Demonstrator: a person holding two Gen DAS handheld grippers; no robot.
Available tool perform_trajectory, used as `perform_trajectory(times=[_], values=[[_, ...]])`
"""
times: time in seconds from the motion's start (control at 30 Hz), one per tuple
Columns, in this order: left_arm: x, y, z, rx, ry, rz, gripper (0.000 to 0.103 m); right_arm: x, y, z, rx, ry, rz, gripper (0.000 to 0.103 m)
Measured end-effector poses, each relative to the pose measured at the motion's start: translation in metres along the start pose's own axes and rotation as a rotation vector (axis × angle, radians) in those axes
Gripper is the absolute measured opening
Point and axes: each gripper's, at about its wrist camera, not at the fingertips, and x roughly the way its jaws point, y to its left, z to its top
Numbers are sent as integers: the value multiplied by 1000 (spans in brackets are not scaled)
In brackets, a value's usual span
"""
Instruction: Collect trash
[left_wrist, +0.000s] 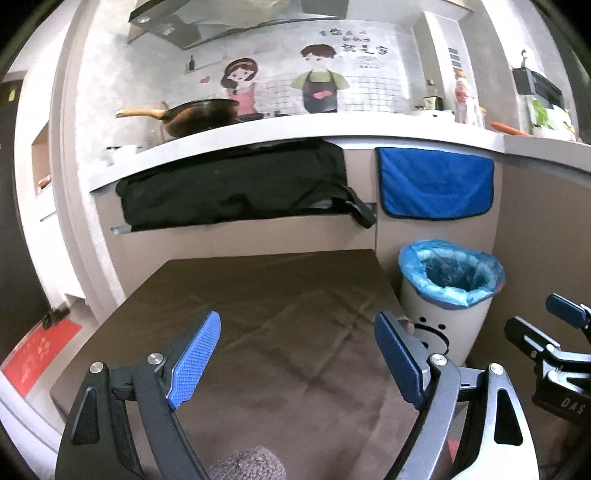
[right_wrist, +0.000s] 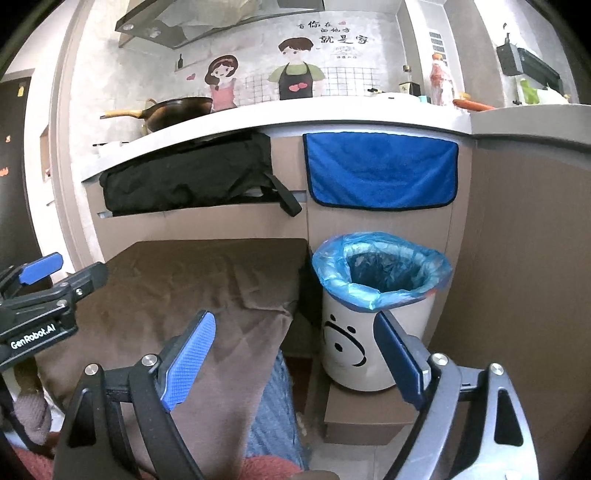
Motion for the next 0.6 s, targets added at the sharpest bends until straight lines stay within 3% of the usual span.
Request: perform_trajectory(times=[0.2, 0.6], values=[[-8, 12, -10, -10, 25, 5, 85, -5, 5, -2, -1, 6, 5, 85], [-16, 30, -15, -73, 4, 47, 85, -7, 21, -1, -20, 4, 26, 85]])
